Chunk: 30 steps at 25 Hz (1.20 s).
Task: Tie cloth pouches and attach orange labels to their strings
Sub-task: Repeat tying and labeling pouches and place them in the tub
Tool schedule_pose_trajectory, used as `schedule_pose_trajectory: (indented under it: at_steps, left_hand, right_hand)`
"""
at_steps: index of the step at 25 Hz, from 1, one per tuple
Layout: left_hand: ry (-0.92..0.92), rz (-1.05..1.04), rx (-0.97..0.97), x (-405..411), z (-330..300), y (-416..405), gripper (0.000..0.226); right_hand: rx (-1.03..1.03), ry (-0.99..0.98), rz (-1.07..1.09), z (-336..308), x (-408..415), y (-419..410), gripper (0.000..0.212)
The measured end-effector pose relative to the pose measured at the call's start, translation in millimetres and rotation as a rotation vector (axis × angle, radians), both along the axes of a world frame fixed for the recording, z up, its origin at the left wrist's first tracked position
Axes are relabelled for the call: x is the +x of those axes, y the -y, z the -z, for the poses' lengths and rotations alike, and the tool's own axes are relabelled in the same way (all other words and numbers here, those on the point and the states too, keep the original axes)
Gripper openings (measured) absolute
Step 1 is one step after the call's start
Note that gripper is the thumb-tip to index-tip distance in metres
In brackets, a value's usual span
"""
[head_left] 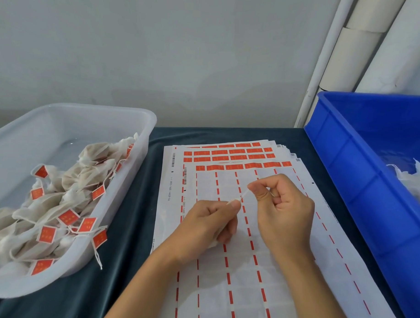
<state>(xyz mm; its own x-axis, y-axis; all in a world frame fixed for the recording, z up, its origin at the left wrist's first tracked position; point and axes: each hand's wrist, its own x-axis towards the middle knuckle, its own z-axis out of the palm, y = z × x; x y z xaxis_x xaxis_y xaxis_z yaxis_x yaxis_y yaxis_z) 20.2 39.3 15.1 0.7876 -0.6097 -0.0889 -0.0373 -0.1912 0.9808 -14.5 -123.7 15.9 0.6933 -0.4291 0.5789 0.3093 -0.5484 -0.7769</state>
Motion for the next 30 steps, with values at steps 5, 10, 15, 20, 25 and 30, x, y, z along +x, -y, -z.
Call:
schedule_pose_trajectory:
  at_steps: [5, 10, 15, 20, 25, 30]
  left_hand:
    - [-0.004, -0.033, 0.009, -0.5, 0.3, -0.2, 0.035]
    - [-0.093, -0.108, -0.111, 2.3, 0.3, -6.8, 0.040]
    - [-0.273, -0.146, -0.412, 6.7, 4.2, -10.7, 0.034]
    - [-0.271, -0.287, -0.445, 6.7, 0.2, -4.0, 0.038]
    - [0.001, -0.330, -0.143, 3.2, 1.1, 5.0, 0.032]
    - [0.124, -0.161, -0.042, 0.4, -2.0, 1.3, 0.032]
  right_hand:
    - [0.114, -0.004, 0.058, -1.3, 0.0, 7.3, 0.021]
    - [0.065, -0.112, 0.015, 4.5, 4.2, 4.9, 0.022]
    - [-0.002, -0.150, -0.018, 5.8, 2.8, -0.9, 0.022]
    - [-0.132, -0.166, -0.185, 4.7, -1.9, -10.5, 0.016]
    - [-0.150, -0.166, -0.279, 3.7, -4.4, -10.2, 0.018]
    - [-0.098, -0.181, -0.243, 1.9, -1.2, -7.5, 0.020]
